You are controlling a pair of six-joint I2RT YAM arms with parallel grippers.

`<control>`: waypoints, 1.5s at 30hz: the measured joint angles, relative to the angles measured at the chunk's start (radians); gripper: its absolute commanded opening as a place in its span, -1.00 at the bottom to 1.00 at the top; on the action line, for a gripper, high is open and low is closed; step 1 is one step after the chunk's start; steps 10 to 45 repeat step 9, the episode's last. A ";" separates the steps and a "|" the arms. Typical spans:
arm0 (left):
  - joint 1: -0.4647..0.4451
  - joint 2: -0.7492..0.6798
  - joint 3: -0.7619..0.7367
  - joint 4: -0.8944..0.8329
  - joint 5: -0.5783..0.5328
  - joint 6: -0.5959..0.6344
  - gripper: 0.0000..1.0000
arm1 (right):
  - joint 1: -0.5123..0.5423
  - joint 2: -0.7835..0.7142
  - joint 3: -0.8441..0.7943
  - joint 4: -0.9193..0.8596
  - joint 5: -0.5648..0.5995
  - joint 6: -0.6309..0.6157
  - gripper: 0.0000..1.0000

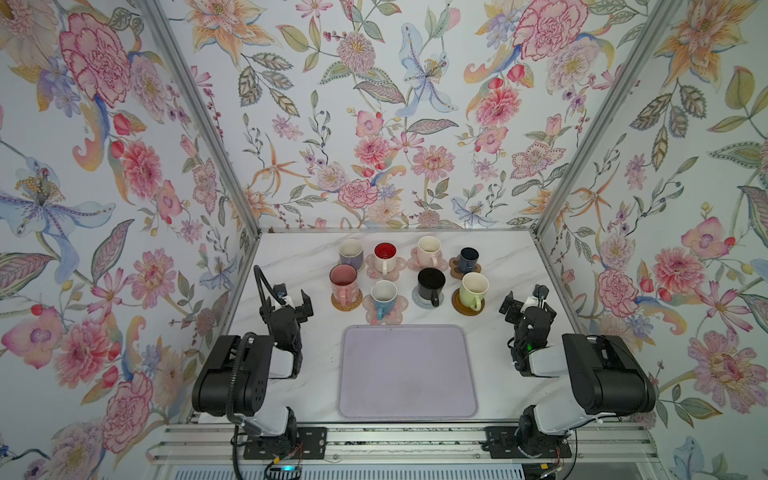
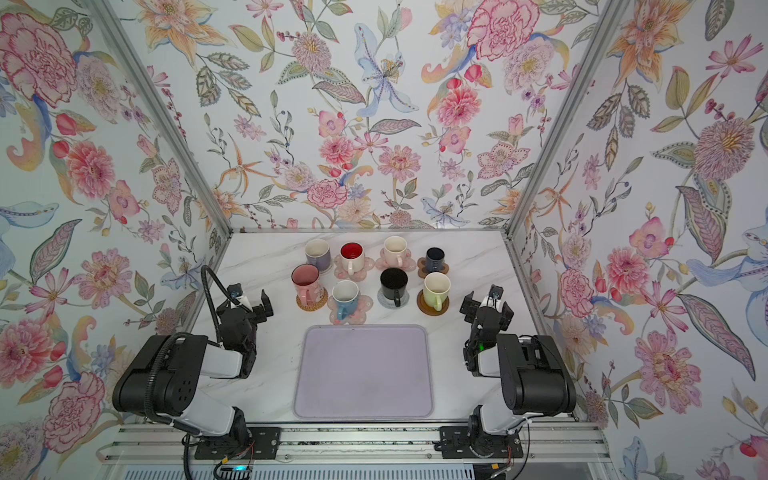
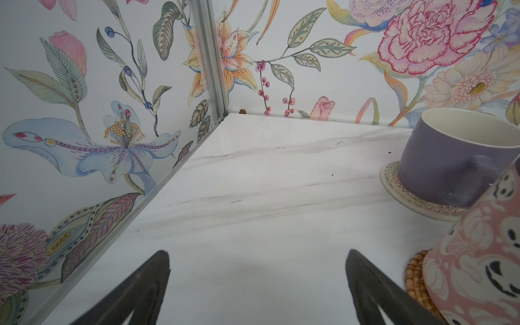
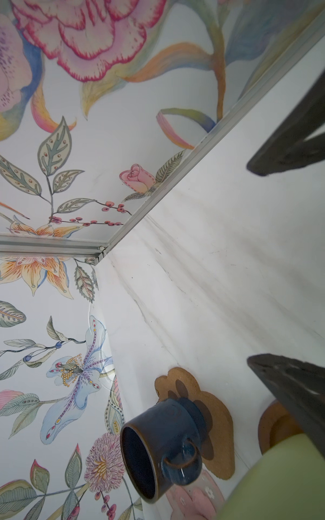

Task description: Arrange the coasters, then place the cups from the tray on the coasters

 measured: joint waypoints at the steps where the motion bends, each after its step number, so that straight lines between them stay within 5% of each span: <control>1: 0.000 0.000 0.000 0.000 0.000 0.000 0.98 | -0.001 0.000 0.000 -0.001 -0.003 0.000 0.99; 45: 0.000 0.000 0.000 0.001 0.000 0.000 0.98 | -0.016 0.000 0.006 -0.021 -0.039 0.009 0.98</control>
